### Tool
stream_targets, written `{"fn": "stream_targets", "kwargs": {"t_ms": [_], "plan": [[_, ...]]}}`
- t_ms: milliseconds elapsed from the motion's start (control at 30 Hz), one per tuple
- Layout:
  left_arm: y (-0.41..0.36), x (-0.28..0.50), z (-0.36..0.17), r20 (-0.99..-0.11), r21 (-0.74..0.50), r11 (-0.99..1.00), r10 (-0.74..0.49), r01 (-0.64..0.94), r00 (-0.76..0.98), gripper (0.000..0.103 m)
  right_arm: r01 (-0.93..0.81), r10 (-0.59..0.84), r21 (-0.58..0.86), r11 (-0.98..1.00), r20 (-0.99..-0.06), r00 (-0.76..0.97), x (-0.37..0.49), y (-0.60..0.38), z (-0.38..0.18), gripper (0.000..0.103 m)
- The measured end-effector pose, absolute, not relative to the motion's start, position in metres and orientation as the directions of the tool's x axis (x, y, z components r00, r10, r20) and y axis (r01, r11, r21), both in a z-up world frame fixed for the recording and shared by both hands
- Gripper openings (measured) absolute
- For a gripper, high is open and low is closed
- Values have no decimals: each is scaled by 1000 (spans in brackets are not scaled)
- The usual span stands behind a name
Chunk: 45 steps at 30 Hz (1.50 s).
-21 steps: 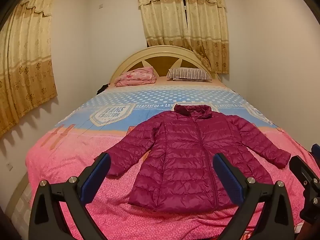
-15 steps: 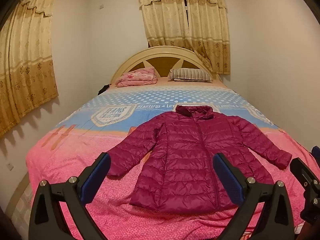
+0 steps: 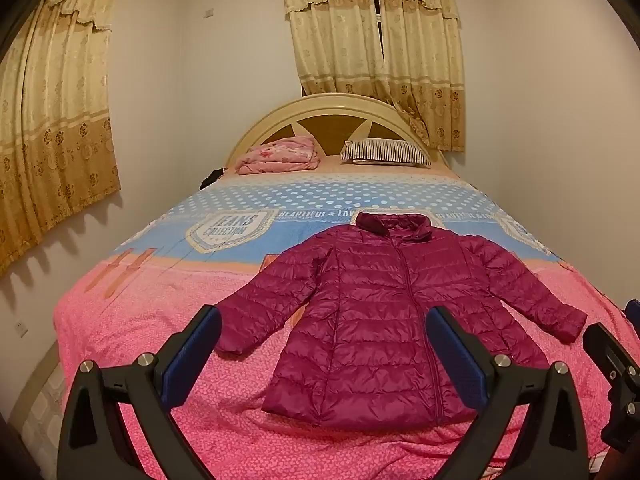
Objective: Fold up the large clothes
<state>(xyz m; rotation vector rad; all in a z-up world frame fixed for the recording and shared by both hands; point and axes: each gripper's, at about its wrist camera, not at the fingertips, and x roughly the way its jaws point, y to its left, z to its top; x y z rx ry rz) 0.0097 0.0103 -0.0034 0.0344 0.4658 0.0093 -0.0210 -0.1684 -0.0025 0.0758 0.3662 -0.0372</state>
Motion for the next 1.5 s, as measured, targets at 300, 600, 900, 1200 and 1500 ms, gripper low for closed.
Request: {"fn": "stream_targets", "kwargs": {"t_ms": [300,600,900,1200,1500], "plan": [[9,8,0,-448,35,999,18,-3,894,102,51,-22,68,996,-363,931,-20,-169,-4,103],[9,8,1,-448,33,999,18,-4,894,102,51,-23,68,996,-366,930,-20,-168,-5,103],[9,10,-1,-448,33,999,23,-9,894,102,49,-20,70,996,-373,928,-20,-168,-10,103],[10,10,-1,-447,33,999,23,-9,894,102,49,-17,75,996,-382,924,-19,-168,-11,103],[10,10,-2,-449,31,999,24,-11,893,102,47,-13,78,996,-391,920,-17,-168,-11,103]]}}
